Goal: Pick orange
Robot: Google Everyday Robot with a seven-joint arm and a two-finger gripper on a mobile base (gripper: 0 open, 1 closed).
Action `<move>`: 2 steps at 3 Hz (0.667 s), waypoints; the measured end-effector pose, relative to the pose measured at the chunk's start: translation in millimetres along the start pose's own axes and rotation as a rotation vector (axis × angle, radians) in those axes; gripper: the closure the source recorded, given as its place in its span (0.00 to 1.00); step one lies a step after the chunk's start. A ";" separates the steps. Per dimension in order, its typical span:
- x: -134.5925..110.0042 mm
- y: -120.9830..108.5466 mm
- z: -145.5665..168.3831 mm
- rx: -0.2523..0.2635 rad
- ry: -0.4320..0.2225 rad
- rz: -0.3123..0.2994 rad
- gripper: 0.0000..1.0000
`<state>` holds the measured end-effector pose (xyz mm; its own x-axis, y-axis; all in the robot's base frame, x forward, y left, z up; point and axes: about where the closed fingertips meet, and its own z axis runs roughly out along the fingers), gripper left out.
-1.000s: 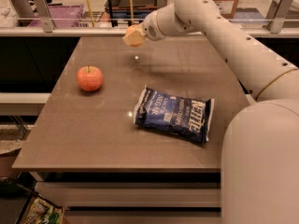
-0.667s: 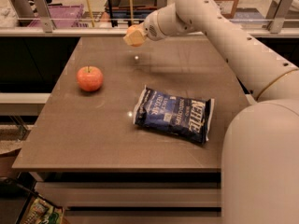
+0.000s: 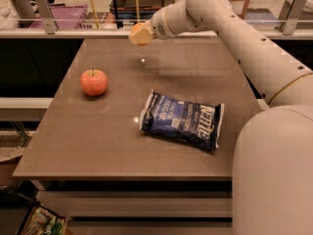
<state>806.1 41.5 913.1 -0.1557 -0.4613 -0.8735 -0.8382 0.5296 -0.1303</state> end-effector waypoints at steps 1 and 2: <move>-9.0 -2.9 -11.4 0.007 -0.003 -0.025 1.00; -18.4 -3.0 -23.0 0.018 0.000 -0.048 1.00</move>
Offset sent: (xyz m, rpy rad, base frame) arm -0.0127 -0.0214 0.0508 -0.0491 -0.0753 -0.0020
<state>799.4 32.0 940.3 -0.1160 -0.4867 -0.8659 -0.8352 0.5196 -0.1802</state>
